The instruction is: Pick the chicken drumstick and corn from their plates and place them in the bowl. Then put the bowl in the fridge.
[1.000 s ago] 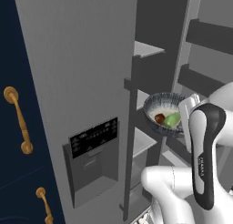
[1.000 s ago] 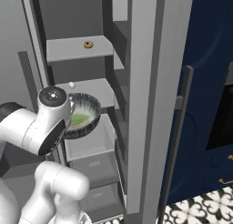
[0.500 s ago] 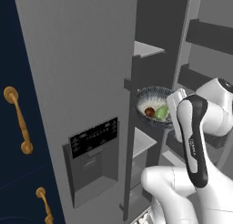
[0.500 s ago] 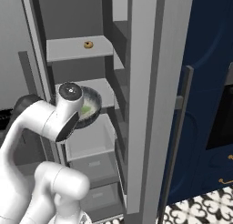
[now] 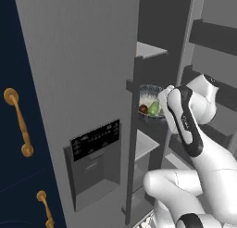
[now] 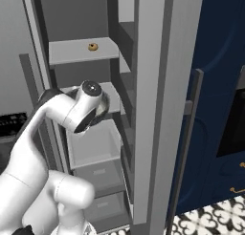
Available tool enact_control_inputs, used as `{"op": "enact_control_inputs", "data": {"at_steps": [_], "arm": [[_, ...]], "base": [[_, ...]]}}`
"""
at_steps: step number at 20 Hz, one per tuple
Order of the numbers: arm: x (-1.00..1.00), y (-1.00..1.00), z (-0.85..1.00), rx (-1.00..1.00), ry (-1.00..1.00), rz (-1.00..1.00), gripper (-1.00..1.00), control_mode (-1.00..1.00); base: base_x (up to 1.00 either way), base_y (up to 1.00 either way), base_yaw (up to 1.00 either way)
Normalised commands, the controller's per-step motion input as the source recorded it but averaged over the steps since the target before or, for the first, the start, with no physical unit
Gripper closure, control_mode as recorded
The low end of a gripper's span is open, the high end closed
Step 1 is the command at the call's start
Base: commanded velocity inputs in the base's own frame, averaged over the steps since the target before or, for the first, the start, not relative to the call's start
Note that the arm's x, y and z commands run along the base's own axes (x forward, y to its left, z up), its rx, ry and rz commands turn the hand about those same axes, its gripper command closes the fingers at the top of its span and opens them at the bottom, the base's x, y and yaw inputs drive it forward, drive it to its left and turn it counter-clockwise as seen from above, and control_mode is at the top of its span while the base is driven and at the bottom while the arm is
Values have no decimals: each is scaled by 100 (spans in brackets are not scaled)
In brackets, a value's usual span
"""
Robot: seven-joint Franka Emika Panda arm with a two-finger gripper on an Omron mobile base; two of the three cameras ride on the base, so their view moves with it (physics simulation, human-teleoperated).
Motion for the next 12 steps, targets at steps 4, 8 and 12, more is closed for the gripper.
{"op": "enact_control_inputs", "data": {"at_steps": [4, 8, 12], "arm": [[71, 16, -26, 0, 0, 0, 100, -100], [63, 4, -17, 0, 0, 1, 100, -100], [52, 13, 0, 0, 0, 5, 100, -100]], "base": [[0, 0, 0], [0, 0, 0], [0, 0, 0]]}}
